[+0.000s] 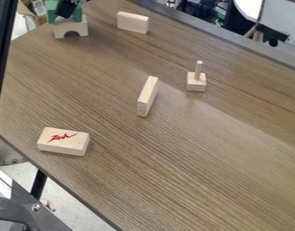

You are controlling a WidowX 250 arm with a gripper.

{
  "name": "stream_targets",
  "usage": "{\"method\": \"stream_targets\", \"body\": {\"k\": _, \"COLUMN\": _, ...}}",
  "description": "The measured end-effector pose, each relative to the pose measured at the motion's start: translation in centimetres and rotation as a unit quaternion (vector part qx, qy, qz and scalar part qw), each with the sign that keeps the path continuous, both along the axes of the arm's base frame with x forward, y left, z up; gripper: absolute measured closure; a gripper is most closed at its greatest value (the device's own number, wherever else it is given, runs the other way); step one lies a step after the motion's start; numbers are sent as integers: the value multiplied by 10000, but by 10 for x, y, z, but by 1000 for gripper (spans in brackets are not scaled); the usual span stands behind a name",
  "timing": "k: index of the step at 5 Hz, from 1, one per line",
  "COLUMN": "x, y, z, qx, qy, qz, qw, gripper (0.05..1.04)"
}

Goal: Put the green arch on top of the white arch

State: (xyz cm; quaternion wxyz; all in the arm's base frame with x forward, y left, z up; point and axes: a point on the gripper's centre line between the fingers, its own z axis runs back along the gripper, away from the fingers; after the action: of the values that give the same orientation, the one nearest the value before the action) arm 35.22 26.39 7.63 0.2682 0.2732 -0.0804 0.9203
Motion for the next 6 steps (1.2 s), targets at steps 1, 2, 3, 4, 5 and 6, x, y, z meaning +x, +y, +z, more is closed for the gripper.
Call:
{"method": "stream_targets", "body": {"k": 1, "x": 2, "y": 1, "z": 4, "qx": 30, "qy": -69, "qz": 18, "qw": 10000, "gripper": 497}}
{"method": "stream_targets", "body": {"k": 2, "x": 7, "y": 2, "z": 17, "qx": 73, "qy": -263, "qz": 35, "qw": 9996, "gripper": 497}}
{"method": "stream_targets", "body": {"k": 3, "x": 11, "y": 3, "z": 31, "qx": 123, "qy": -445, "qz": 43, "qw": 9989, "gripper": 497}}
{"method": "stream_targets", "body": {"k": 4, "x": 13, "y": 3, "z": 26, "qx": 87, "qy": -400, "qz": 32, "qw": 9992, "gripper": 497}}
{"method": "stream_targets", "body": {"k": 5, "x": 13, "y": 3, "z": 25, "qx": 80, "qy": -403, "qz": 28, "qw": 9992, "gripper": 497}}
{"method": "stream_targets", "body": {"k": 6, "x": 13, "y": 3, "z": 15, "qx": 8, "qy": -312, "qz": 2, "qw": 9995, "gripper": 497}}
